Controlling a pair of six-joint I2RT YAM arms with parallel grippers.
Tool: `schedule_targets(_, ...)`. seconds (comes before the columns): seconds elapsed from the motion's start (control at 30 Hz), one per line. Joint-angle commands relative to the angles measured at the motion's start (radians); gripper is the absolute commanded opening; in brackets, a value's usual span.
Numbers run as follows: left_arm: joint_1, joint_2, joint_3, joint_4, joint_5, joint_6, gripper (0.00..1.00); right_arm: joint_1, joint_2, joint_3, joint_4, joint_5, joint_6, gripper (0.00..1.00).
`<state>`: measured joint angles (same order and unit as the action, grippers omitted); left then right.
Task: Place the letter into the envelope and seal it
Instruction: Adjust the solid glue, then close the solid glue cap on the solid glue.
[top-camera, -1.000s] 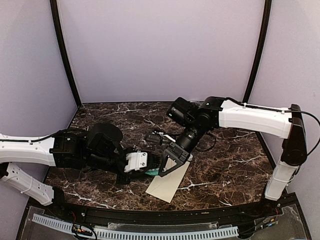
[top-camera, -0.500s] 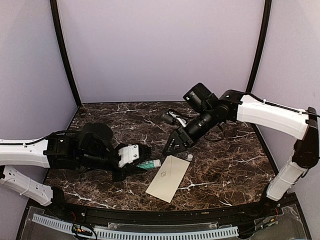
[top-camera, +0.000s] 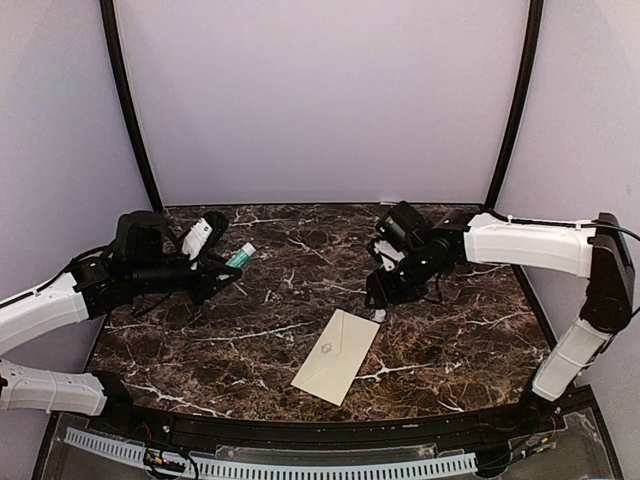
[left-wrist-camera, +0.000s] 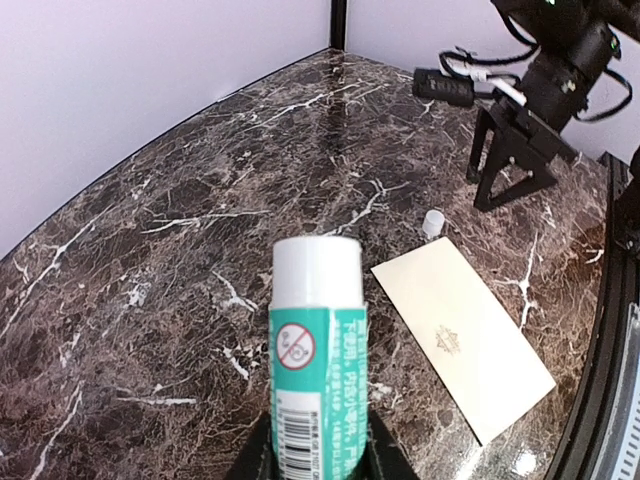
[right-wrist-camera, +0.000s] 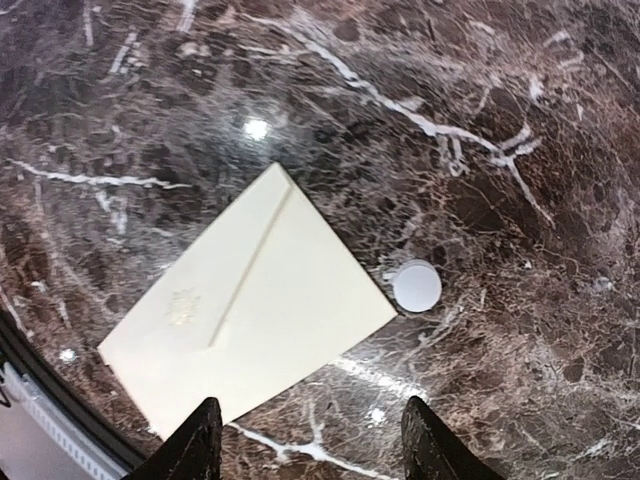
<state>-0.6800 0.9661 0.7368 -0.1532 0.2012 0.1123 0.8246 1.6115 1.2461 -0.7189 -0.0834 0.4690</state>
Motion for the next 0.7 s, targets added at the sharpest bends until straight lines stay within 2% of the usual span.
schedule_targets(0.0, 0.094, 0.011, -0.001, 0.060, 0.134, -0.093, 0.02, 0.008, 0.062, -0.032, 0.050, 0.121, 0.045, 0.57)
schedule_targets(0.1, 0.131, 0.025, 0.001, 0.069, 0.177, -0.107, 0.02, 0.011, 0.100, -0.031, 0.052, 0.147, 0.040, 0.56)
schedule_targets(0.3, 0.137, 0.038, 0.006, 0.062, 0.184, -0.108, 0.03, 0.011, 0.186, -0.025, 0.058, 0.195, 0.032, 0.56)
schedule_targets(0.67, 0.137, 0.049, 0.006, 0.067, 0.200, -0.108, 0.02, 0.011, 0.263, -0.007, 0.085, 0.265, 0.023, 0.47)
